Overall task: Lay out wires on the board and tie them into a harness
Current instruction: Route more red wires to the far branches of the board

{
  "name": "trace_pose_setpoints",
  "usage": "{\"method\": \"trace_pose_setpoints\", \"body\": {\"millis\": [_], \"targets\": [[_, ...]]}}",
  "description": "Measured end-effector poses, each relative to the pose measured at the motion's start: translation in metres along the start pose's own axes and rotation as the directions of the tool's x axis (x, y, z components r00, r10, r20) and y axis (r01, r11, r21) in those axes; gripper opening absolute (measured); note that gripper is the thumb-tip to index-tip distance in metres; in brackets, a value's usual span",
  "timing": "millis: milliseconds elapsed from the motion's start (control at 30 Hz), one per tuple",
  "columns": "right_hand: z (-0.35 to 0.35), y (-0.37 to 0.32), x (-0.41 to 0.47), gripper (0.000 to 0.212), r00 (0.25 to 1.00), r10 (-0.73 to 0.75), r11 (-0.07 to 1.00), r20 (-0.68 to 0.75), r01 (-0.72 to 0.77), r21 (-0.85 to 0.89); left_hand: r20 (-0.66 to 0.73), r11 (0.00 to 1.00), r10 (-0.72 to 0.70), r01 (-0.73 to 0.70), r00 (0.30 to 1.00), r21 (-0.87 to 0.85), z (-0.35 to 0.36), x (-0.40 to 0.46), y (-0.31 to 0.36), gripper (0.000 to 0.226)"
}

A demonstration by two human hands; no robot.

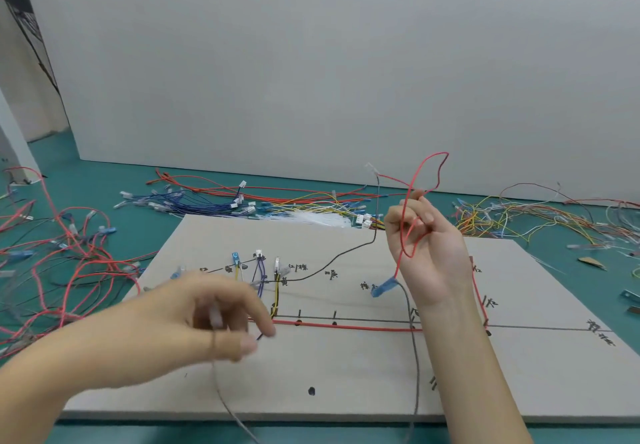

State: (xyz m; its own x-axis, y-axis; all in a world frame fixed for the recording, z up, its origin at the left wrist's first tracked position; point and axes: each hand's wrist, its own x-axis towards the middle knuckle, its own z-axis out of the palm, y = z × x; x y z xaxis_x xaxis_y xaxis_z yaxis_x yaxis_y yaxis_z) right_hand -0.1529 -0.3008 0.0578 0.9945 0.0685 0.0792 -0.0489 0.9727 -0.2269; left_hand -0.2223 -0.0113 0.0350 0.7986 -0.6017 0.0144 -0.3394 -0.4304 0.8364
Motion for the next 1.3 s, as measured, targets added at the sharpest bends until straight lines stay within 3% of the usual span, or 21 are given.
{"method": "trace_pose_setpoints", "body": {"millis": [100, 200, 300, 367, 433, 533, 633, 867, 967, 1067, 1167, 1300], "targets": [[0.01, -0.002, -0.004, 0.027, 0.999, -0.011, 1.0, 0.05, 0.01, 0.007, 0.275, 1.0, 0.003, -0.009, 0.962, 0.021, 0.01, 0.011, -0.001, 0.038], [0.018, -0.002, -0.006, 0.028, 0.997, -0.018, 0.999, 0.081, 0.016, 0.03, 0.418, 0.999, 0.025, -0.009, 0.908, -0.04, 0.014, 0.027, 0.003, 0.065], [0.02, 0.002, -0.005, 0.026, 0.997, -0.035, 0.999, 0.072, 0.036, -0.008, 0.489, 0.973, 0.113, 0.004, 0.865, -0.232, 0.017, 0.041, 0.007, 0.086], [0.018, 0.006, -0.005, 0.025, 0.996, -0.031, 0.999, 0.079, 0.031, -0.008, 0.428, 0.913, 0.147, 0.044, 0.892, -0.405, 0.025, 0.048, 0.015, 0.07], [0.016, 0.01, -0.005, 0.023, 0.995, -0.018, 1.0, 0.094, 0.018, 0.001, 0.258, 0.867, 0.093, 0.049, 0.962, -0.496, 0.041, 0.054, 0.027, 0.051], [0.013, 0.016, -0.006, 0.012, 0.992, 0.001, 0.999, 0.129, 0.005, -0.047, 0.071, 0.783, 0.043, 0.01, 0.997, -0.622, 0.063, 0.06, 0.044, 0.042], [0.01, 0.017, -0.008, 0.012, 0.988, 0.019, 0.992, 0.152, 0.0, -0.123, 0.027, 0.735, 0.071, -0.034, 0.997, -0.677, 0.072, 0.059, 0.054, 0.039], [0.007, 0.011, -0.015, 0.012, 0.972, 0.066, 0.976, 0.226, -0.016, -0.217, -0.051, 0.758, 0.072, -0.088, 0.996, -0.646, 0.063, 0.056, 0.047, 0.029], [0.001, 0.005, -0.017, 0.013, 0.957, 0.051, 0.976, 0.287, 0.014, -0.218, -0.155, 0.754, -0.032, -0.078, 0.987, -0.652, 0.046, 0.05, 0.038, 0.028], [-0.009, 0.002, -0.021, 0.017, 0.93, 0.125, 0.982, 0.345, -0.067, -0.177, -0.258, 0.686, -0.174, -0.071, 0.951, -0.724, 0.032, 0.046, 0.027, 0.032], [-0.015, 0.006, -0.027, 0.021, 0.814, 0.301, 0.953, 0.496, -0.246, -0.175, -0.339, 0.591, -0.274, -0.12, 0.9, -0.798, 0.022, 0.046, 0.015, 0.029], [-0.014, 0.01, -0.028, 0.064, 0.567, 0.52, 0.853, 0.639, -0.311, -0.419, -0.379, 0.487, -0.295, -0.204, 0.877, -0.85, 0.012, 0.047, 0.003, 0.019]]}}
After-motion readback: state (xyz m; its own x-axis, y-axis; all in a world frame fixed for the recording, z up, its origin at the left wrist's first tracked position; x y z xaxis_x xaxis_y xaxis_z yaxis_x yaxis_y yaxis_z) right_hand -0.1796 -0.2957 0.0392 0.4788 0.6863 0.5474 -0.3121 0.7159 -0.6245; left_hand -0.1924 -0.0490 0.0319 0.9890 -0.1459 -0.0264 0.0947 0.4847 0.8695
